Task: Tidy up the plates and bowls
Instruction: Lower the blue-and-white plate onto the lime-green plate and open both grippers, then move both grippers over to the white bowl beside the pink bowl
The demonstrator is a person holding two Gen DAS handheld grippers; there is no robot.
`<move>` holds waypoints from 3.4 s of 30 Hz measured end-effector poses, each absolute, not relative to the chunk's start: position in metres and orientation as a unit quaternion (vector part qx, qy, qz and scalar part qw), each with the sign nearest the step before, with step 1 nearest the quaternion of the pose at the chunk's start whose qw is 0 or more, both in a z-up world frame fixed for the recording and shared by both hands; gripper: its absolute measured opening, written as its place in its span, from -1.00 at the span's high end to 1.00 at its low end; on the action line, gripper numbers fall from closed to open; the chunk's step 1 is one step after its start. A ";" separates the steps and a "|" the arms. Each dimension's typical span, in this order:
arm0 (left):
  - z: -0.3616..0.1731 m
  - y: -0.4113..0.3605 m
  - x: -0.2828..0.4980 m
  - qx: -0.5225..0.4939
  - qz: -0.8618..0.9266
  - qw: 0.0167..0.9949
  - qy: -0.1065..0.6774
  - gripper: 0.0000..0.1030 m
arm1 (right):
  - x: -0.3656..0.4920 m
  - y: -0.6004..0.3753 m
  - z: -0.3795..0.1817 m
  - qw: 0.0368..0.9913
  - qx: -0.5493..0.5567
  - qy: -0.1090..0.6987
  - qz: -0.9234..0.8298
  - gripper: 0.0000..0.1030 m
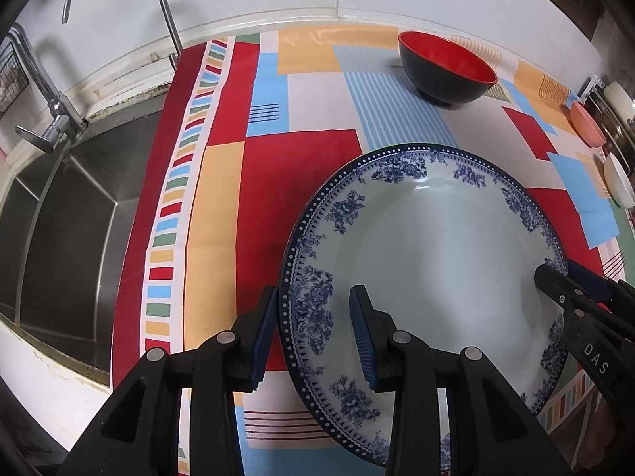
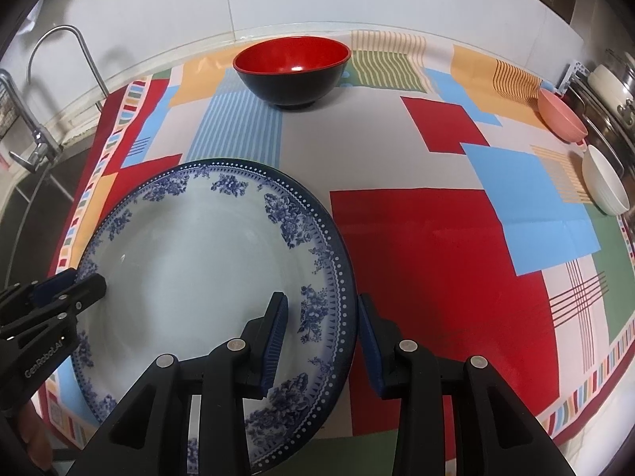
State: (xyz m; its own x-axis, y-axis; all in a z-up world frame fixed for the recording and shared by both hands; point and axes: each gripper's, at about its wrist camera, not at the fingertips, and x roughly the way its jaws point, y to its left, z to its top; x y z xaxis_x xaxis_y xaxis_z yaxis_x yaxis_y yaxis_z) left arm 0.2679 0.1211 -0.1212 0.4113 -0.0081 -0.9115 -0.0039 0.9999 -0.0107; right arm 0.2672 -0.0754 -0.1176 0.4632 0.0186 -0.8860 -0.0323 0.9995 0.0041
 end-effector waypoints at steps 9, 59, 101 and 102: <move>-0.107 0.115 0.265 -0.001 -0.003 0.854 0.520 -0.11 | 0.267 -0.078 -0.116 0.856 0.001 0.516 0.025 0.11; 0.010 -0.236 0.331 0.114 -0.233 0.899 0.353 -0.67 | 0.237 -0.390 -0.021 0.910 0.081 0.346 -0.212 -0.17; -0.079 -0.461 0.440 0.172 -0.343 0.820 0.425 -0.15 | 0.326 -0.566 -0.099 0.869 0.189 0.384 -0.249 0.07; -0.081 -0.464 0.442 0.173 -0.342 0.818 0.428 -0.13 | 0.328 -0.568 -0.101 0.867 0.192 0.387 -0.248 0.09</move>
State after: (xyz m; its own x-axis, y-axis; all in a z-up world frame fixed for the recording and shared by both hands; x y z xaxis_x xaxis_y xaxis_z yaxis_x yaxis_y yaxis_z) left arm 0.4417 -0.4638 -0.0814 0.3995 -0.4118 -0.8190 0.7081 0.7061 -0.0097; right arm 0.3283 -0.5679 -0.1015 0.5779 -0.2814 -0.7660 0.5781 0.8037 0.1409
